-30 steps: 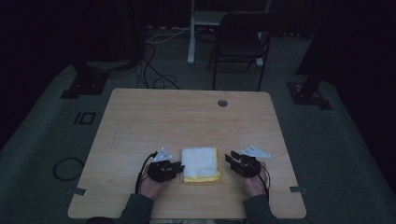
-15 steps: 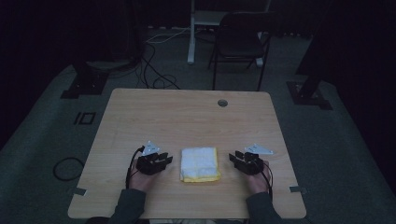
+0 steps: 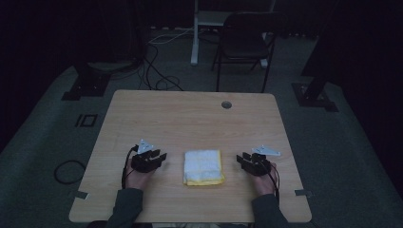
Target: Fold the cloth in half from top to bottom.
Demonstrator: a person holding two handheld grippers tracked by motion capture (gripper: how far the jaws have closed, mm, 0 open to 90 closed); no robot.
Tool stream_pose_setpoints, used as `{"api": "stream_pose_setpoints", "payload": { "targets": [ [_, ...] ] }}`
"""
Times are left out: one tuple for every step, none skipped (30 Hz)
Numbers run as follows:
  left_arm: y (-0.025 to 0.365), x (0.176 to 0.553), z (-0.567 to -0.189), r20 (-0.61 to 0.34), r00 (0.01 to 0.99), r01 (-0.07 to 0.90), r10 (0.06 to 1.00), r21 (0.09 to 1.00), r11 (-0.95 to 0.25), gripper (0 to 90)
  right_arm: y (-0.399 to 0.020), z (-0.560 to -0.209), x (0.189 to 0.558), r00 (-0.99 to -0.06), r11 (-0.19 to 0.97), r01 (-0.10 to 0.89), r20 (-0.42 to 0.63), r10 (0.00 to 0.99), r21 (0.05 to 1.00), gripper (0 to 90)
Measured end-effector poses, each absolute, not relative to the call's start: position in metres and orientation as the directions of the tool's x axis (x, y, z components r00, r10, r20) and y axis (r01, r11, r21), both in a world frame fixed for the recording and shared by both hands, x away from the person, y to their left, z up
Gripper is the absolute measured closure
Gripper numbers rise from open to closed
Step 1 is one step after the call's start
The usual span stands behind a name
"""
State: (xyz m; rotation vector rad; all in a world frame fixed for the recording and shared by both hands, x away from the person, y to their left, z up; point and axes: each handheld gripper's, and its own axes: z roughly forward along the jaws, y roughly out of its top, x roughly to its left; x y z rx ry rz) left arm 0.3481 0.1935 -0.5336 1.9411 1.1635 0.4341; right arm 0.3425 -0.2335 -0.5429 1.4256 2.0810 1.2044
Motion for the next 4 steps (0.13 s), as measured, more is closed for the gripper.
{"api": "stream_pose_setpoints", "payload": {
  "targets": [
    [0.1941,0.3484,-0.5336,-0.108,0.514,0.569,0.851,0.786,-0.244,61.3,-0.2336,-0.5429,0.3426,-0.436,0.135,0.59,0.173,0.883,0.796,62.4],
    [0.1946,0.3485,-0.5335,-0.11,0.509,0.57,0.853,0.786,-0.239,61.1,-0.2337,-0.5431,0.3428,-0.436,0.138,0.59,0.17,0.884,0.796,62.4],
    [0.195,0.3487,-0.5335,-0.109,0.507,0.57,0.855,0.787,-0.237,61.1,-0.2338,-0.5432,0.343,-0.434,0.139,0.59,0.168,0.885,0.795,62.4],
    [0.1955,0.3489,-0.5336,-0.107,0.503,0.569,0.858,0.788,-0.236,61.0,-0.2342,-0.5434,0.3434,-0.433,0.138,0.59,0.168,0.885,0.796,62.5]
  ]
}}
